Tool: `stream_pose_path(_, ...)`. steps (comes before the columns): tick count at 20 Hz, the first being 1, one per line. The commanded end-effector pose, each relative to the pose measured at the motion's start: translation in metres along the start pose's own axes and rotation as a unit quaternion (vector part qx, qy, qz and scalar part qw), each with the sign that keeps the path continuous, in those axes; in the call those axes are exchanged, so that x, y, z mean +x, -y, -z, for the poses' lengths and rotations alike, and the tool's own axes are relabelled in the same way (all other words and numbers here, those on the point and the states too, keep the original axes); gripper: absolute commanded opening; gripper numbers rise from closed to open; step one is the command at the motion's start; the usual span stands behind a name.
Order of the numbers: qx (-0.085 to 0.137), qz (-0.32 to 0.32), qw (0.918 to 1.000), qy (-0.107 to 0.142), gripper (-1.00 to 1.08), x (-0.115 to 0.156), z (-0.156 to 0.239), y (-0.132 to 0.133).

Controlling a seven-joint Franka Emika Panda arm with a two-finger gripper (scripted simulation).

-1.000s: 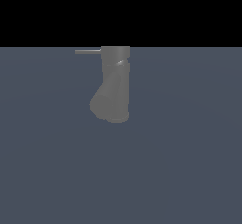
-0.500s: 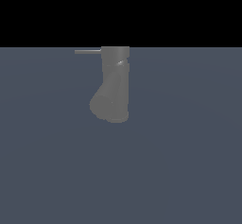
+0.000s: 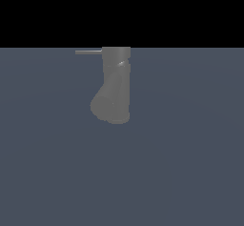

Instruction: Turn on the faucet by rotating a designated handle.

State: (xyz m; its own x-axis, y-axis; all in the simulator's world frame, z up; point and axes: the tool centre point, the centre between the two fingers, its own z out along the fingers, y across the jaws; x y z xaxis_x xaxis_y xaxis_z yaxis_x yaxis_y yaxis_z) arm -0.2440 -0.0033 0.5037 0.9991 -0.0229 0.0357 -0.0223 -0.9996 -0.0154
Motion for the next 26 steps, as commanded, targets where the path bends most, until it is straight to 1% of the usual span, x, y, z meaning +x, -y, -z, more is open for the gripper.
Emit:
stream_pose_path(1,0.004,-0.013,0.9999,0.001,-1.0,0.007,-0.001,0.002)
stream_pose_path(8,0.022,-0.07,0.9973,0.009,-1.0,0.036,-0.006,0.009)
stream_pose_path(14,0.038,-0.141,0.9891,0.02,-1.0,0.072,-0.015,0.019)
stream_pose_path(20,0.048,-0.215,0.9749,0.032,-1.0,0.109,-0.029,0.029)
stream_pose_path(26,0.051,-0.29,0.9546,0.044,-1.0,0.144,-0.047,0.041)
